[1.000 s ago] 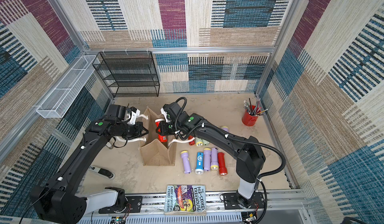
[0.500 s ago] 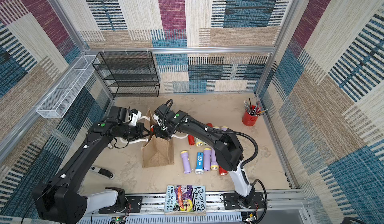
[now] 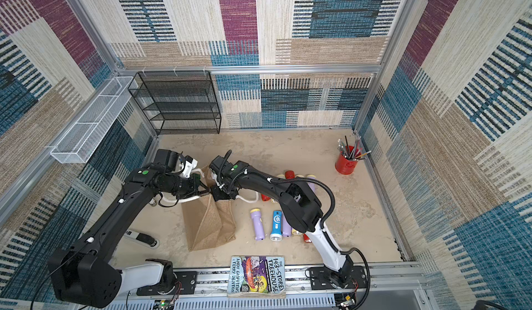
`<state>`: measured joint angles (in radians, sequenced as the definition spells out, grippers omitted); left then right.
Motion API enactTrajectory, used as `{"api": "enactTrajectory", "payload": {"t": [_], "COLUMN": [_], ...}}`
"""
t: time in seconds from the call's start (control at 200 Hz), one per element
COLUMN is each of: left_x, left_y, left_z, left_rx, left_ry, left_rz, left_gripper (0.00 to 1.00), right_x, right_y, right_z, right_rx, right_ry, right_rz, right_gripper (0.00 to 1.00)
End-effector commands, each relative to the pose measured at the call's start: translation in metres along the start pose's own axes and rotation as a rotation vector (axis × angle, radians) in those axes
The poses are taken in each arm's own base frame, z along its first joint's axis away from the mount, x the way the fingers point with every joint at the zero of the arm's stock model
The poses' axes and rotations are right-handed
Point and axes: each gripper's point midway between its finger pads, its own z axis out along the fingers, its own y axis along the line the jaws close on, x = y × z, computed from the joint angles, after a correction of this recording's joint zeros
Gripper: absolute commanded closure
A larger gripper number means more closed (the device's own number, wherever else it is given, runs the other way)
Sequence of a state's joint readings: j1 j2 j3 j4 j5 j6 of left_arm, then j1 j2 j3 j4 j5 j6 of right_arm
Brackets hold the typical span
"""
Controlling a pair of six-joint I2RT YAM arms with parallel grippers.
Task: Put the flashlights into the tote bags
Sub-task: Place the flashlight in the canvas bag.
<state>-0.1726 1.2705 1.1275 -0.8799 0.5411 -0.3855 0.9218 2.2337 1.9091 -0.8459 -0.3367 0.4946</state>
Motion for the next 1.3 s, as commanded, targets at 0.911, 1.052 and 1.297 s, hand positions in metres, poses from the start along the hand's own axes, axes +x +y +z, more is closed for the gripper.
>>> {"api": "enactTrajectory", "payload": {"t": [0.911,1.052,1.297], "left_x": [-0.016,-0.017,-0.016], "left_y": [-0.009,-0.006,-0.005], "left_z": [-0.001,0.0,0.01], "left_rx": [0.055,0.047,0.067], "left_ry": [-0.125,-0.135,-0.098], "left_rz": [0.149,0.147,0.128], "left_gripper": [0.98,0.98,0.98], "right_x": [-0.032,-0.033,-0.025], "right_y": [0.033,0.036,0.036], "right_z": [-0.103,-0.114,-0.109], "right_rx": [0.076,0.076,0.05], "right_ry": [-0.177,-0.204,-0.188], "right_rz": [-0.054,-0.064,-0.081], "right_gripper": [0.29,0.27,0.22]}}
